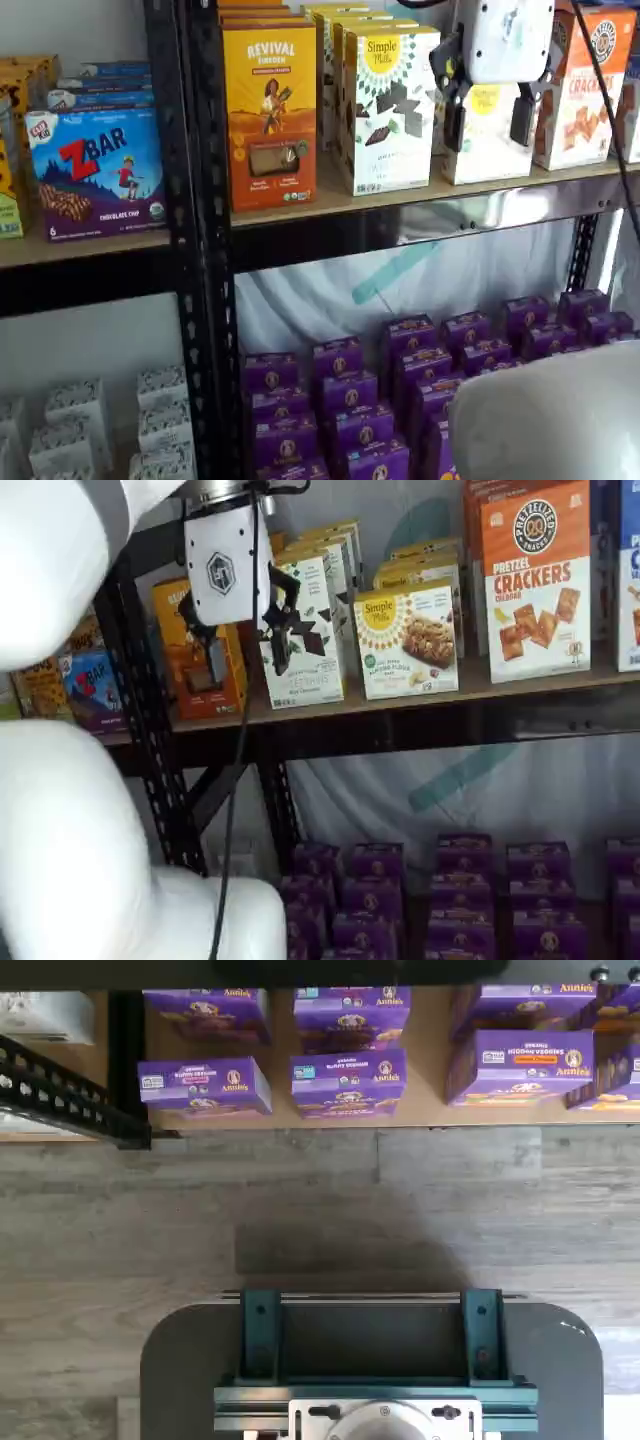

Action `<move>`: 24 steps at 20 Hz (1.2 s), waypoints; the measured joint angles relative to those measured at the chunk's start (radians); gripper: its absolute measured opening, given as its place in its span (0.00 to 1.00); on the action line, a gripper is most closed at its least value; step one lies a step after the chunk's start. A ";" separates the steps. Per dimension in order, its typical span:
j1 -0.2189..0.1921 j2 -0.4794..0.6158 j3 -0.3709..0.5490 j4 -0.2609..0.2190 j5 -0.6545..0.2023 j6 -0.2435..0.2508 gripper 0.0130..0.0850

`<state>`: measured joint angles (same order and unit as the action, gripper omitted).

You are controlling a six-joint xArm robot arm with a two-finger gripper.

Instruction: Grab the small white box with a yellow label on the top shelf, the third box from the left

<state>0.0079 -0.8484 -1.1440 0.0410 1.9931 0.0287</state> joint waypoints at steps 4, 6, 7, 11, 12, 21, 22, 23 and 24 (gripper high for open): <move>-0.021 -0.012 0.012 0.024 -0.023 -0.012 1.00; -0.022 -0.009 0.011 0.026 -0.023 -0.012 1.00; -0.023 -0.007 0.011 0.028 -0.023 -0.012 1.00; -0.036 0.000 0.014 0.031 -0.038 -0.024 1.00; -0.037 0.002 0.015 0.025 -0.048 -0.029 1.00; -0.118 0.068 0.010 -0.024 -0.158 -0.126 1.00; -0.130 0.079 0.007 -0.026 -0.170 -0.138 1.00; -0.142 0.090 0.004 -0.027 -0.183 -0.150 1.00; -0.154 0.100 0.001 -0.028 -0.196 -0.163 1.00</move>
<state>-0.1463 -0.7480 -1.1433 0.0126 1.7970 -0.1339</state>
